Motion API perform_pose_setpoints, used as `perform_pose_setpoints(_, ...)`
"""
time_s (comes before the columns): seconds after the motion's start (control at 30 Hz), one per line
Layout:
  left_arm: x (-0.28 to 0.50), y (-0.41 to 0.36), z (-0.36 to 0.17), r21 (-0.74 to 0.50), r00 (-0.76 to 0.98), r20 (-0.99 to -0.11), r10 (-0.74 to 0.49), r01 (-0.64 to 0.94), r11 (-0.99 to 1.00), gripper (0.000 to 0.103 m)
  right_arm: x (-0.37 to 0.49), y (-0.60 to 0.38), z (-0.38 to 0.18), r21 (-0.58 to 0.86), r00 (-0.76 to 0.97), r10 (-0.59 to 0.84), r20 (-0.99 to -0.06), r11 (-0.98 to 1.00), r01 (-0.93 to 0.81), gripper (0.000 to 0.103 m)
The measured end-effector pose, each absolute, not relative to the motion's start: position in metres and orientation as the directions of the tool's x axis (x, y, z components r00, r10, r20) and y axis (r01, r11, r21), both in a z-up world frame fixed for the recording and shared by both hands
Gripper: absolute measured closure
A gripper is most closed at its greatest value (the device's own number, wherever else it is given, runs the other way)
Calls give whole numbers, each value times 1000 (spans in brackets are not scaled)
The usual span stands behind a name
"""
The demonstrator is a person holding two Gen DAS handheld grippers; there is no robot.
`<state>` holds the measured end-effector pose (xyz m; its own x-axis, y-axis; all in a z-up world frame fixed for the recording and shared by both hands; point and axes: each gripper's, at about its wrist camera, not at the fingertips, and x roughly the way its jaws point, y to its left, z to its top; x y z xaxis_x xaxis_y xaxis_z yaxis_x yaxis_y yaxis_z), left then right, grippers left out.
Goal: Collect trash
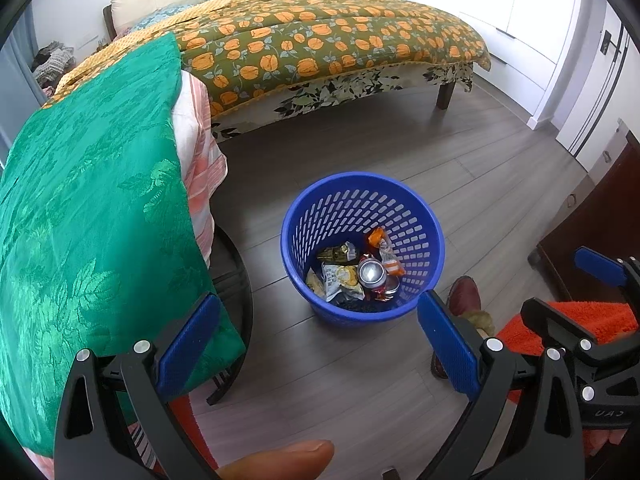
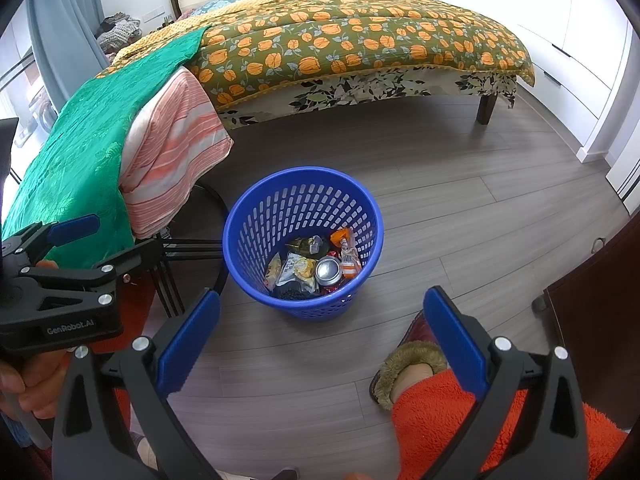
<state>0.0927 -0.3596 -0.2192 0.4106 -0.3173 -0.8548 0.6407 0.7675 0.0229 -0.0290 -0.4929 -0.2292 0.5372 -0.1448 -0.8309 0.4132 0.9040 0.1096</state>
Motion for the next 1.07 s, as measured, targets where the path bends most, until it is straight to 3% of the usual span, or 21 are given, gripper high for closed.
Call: perform_pose_setpoints(1.07, 90, -361, -220, 34, 405, -863, -303, 645, 763, 7, -33, -494, -232, 110, 528, -153, -835, 894, 434, 5)
